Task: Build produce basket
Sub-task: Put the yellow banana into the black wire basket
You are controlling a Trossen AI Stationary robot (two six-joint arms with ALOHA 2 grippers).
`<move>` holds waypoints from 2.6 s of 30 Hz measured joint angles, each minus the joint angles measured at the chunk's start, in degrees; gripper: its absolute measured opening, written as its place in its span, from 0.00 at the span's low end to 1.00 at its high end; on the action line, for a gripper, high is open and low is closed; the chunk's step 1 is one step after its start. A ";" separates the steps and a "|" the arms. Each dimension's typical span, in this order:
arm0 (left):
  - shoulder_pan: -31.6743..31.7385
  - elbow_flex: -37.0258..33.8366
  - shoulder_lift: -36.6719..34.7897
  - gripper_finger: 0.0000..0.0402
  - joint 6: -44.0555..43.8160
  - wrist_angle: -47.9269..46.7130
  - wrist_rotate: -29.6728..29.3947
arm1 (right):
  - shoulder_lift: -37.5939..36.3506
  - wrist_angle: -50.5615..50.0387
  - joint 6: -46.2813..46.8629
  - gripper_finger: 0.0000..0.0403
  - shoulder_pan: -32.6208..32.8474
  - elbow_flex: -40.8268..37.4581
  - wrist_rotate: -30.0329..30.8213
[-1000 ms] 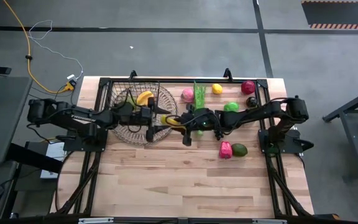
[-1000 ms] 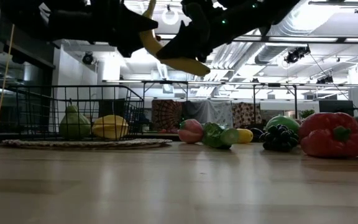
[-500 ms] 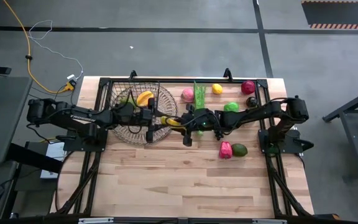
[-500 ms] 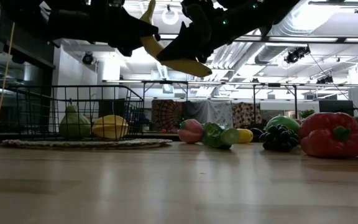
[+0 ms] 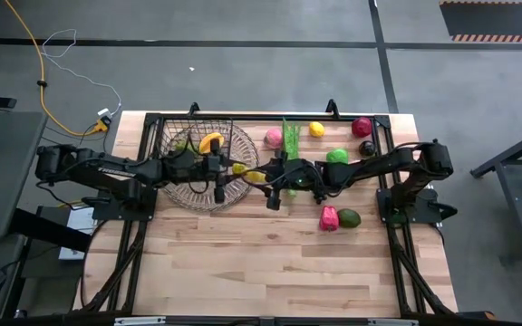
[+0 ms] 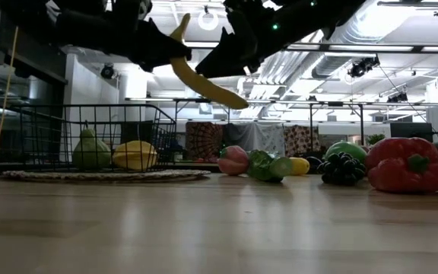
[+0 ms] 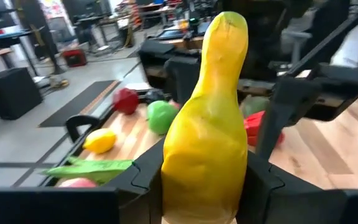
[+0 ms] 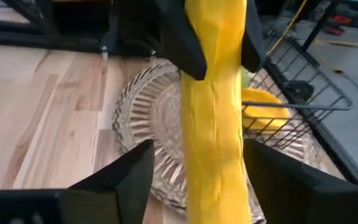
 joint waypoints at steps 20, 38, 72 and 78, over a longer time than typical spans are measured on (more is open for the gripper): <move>3.19 -7.26 -33.88 0.30 -3.45 -18.00 -2.03 | -23.31 9.26 1.03 0.62 -2.45 -23.35 7.95; 5.32 -9.60 -37.61 0.30 -5.15 -17.10 -4.84 | -30.81 15.28 3.57 0.62 -3.70 -29.88 3.05; 5.28 2.34 -36.28 0.30 -34.19 -65.75 -21.94 | -30.78 15.30 3.68 0.62 -3.70 -29.83 3.11; 5.28 2.34 -35.90 0.30 -34.28 -66.56 -19.98 | -30.78 15.30 3.68 0.62 -3.70 -29.83 3.11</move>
